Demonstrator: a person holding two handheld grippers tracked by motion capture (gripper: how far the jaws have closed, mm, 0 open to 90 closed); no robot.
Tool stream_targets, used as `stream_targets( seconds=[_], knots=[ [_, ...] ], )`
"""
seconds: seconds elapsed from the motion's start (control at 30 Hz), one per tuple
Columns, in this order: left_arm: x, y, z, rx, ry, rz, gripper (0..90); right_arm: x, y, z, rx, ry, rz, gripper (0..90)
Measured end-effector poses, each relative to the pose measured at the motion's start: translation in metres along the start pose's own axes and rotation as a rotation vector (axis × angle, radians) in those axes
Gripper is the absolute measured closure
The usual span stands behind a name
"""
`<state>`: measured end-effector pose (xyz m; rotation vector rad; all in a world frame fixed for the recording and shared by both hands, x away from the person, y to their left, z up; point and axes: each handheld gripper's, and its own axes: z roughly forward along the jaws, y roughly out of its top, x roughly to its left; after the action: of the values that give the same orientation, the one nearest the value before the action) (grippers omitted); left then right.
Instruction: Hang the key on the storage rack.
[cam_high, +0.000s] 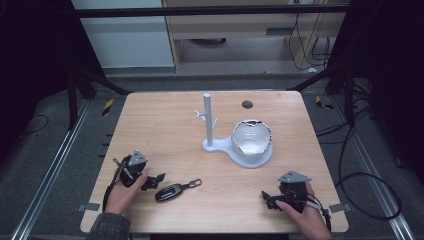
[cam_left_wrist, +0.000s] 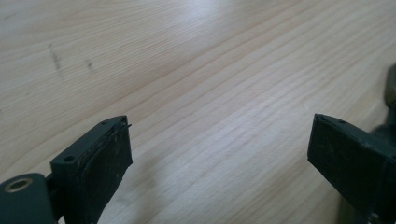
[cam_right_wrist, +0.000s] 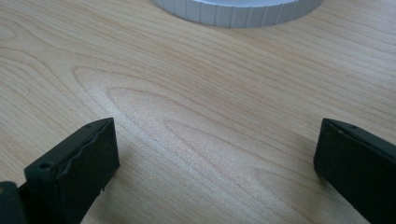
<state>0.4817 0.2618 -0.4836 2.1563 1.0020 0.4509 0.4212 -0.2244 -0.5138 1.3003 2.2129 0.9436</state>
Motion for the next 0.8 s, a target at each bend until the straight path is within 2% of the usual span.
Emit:
stream_targets(
  seconds=[0.13, 0.27, 0.4, 0.53, 0.7, 0.8],
  knots=[
    [-0.016, 0.012, 0.004, 0.012, -0.045, 0.046, 5.9, -0.001, 0.0, 0.001, -0.002, -0.002, -0.011, 0.3],
    [-0.033, 0.027, 0.011, 0.089, -0.054, 0.126, 5.9, -0.001, 0.001, 0.0, 0.002, 0.006, -0.008, 0.4],
    [-0.046, 0.04, 0.018, 0.167, -0.083, 0.15, 6.0, -0.001, 0.001, 0.001, 0.001, 0.007, -0.01, 0.3],
    [-0.053, 0.056, 0.022, 0.276, -0.081, 0.197, 6.3, -0.001, 0.001, 0.001, 0.001, 0.009, -0.01, 0.4],
    [-0.062, 0.074, 0.019, 0.323, -0.136, 0.226, 6.1, -0.001, 0.001, 0.0, 0.003, 0.009, -0.01, 0.4],
    [-0.073, 0.084, 0.02, 0.396, -0.138, 0.302, 5.1, -0.001, 0.0, 0.0, -0.001, 0.009, -0.012, 0.4]
  ],
)
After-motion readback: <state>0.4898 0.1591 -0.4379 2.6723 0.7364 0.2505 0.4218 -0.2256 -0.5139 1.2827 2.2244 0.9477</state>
